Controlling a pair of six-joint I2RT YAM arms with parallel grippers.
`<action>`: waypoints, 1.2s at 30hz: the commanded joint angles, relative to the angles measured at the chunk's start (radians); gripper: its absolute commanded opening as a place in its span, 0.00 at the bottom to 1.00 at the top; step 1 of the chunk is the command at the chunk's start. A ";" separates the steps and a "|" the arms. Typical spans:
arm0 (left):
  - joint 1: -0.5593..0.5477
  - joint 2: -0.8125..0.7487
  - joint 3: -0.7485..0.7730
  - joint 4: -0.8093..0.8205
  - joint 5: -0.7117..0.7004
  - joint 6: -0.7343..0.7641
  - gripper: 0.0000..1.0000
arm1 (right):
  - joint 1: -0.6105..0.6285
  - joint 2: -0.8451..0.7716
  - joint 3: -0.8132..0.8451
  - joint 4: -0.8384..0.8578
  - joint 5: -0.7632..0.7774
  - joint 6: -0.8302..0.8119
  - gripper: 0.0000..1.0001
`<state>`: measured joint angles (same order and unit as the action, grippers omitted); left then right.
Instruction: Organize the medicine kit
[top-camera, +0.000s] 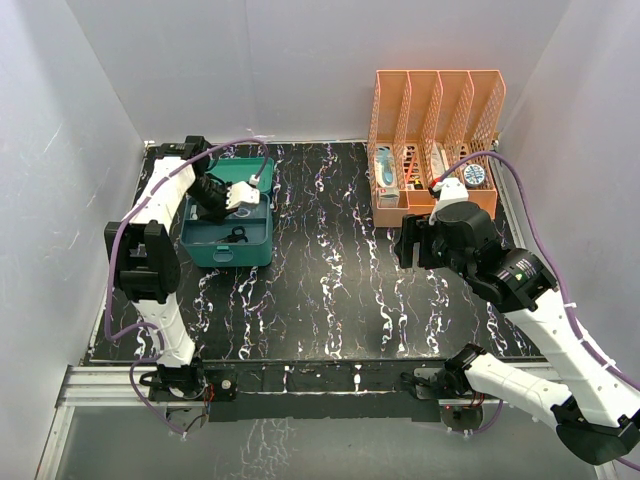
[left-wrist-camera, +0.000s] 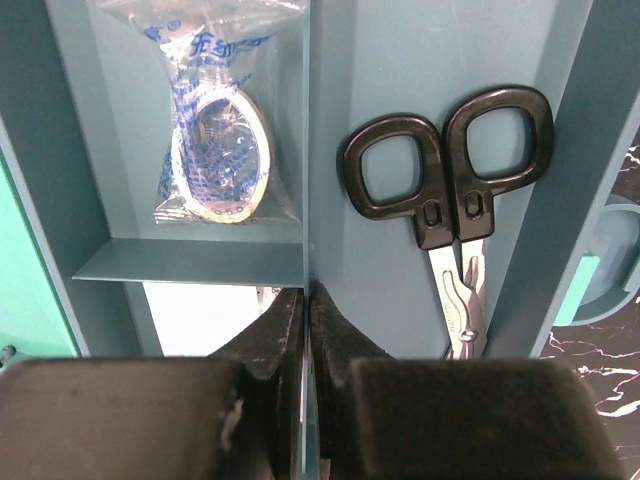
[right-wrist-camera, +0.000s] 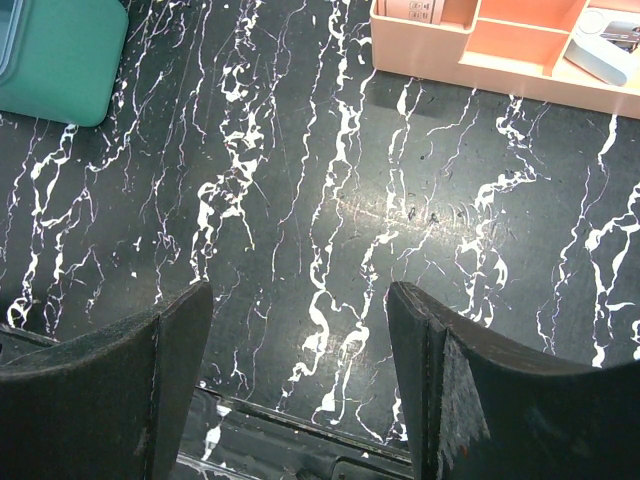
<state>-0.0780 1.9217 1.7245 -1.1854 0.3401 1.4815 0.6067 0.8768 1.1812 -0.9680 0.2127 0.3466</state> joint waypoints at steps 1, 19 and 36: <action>-0.006 -0.030 -0.034 -0.045 0.029 -0.018 0.00 | 0.004 -0.005 0.007 0.050 0.002 0.002 0.68; -0.007 -0.101 0.273 -0.076 0.076 -0.276 0.56 | 0.003 0.050 0.015 0.108 -0.016 -0.029 0.69; 0.215 0.251 0.702 0.197 0.160 -0.838 0.77 | 0.004 0.155 0.059 0.151 -0.073 -0.031 0.69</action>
<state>0.1459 2.1574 2.4737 -1.1065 0.4507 0.8307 0.6067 1.0451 1.2015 -0.8772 0.1497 0.3088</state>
